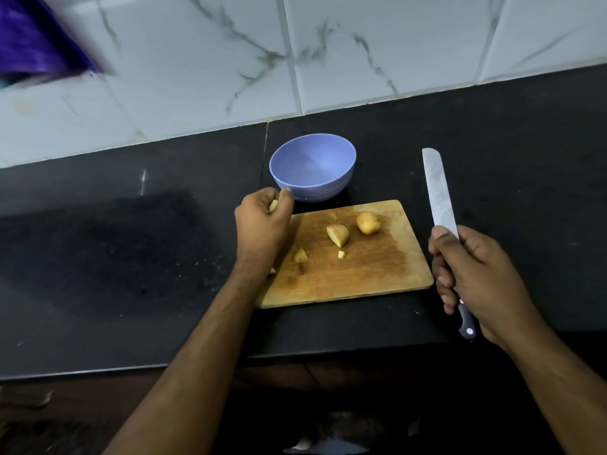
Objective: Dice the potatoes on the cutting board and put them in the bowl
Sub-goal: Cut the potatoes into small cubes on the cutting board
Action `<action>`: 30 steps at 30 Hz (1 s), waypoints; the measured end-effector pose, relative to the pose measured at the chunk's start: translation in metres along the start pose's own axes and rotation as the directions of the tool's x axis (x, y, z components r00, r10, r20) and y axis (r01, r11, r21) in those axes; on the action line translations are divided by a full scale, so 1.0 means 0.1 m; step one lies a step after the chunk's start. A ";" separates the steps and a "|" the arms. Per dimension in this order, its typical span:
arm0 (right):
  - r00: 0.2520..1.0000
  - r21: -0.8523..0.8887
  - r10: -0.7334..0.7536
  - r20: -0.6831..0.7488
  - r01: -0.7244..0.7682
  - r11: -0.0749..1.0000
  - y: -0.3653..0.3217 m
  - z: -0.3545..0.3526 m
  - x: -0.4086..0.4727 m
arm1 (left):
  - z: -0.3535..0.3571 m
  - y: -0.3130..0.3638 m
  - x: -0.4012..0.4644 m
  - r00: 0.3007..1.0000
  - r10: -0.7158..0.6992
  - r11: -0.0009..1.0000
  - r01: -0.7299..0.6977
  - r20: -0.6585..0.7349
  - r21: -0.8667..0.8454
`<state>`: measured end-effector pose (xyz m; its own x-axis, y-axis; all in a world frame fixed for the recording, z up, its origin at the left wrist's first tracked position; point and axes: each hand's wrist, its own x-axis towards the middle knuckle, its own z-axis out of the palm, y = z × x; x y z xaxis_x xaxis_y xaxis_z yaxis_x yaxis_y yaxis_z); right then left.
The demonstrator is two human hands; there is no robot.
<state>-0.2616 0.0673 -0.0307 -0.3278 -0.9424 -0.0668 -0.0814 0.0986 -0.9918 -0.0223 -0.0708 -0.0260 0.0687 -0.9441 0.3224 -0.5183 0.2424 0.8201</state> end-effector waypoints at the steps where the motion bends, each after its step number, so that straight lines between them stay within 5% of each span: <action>1: 1.000 0.000 0.000 -0.002 0.000 1.000 0.00 0.00 0.00 | 0.01 -0.02 0.01 1.000 -0.022 1.000 0.022 0.013 0.000; 13: 1.000 0.000 0.016 0.014 -0.016 1.000 0.01 0.00 0.02 | -0.19 0.00 -0.06 0.960 -0.199 0.957 0.234 0.197 -0.172; 16: 1.000 -0.001 0.014 0.017 -0.014 1.000 0.00 0.00 0.02 | -0.33 -0.03 -0.12 0.972 -0.138 0.958 0.180 0.192 -0.223; 21: 1.000 -0.008 0.011 0.022 -0.011 1.000 0.00 0.00 0.02 | -0.63 -0.15 -0.41 0.992 0.032 0.999 -0.036 0.120 0.031; 25: 1.000 -0.034 0.007 0.024 -0.006 0.999 0.01 -0.01 0.02 | -0.76 -0.30 -0.63 0.941 0.097 0.915 -0.213 0.324 0.343; 30: 0.999 -0.041 0.015 0.030 -0.014 0.999 0.00 0.00 0.02 | -0.79 -0.35 -0.70 0.920 0.085 0.862 -0.260 0.382 0.435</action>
<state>-0.2620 0.0658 -0.0313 -0.3005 -0.9500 -0.0849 -0.1150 0.1244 -0.9855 0.0584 0.0040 -0.0399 -0.3064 -0.9336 0.1856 -0.8356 0.3572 0.4174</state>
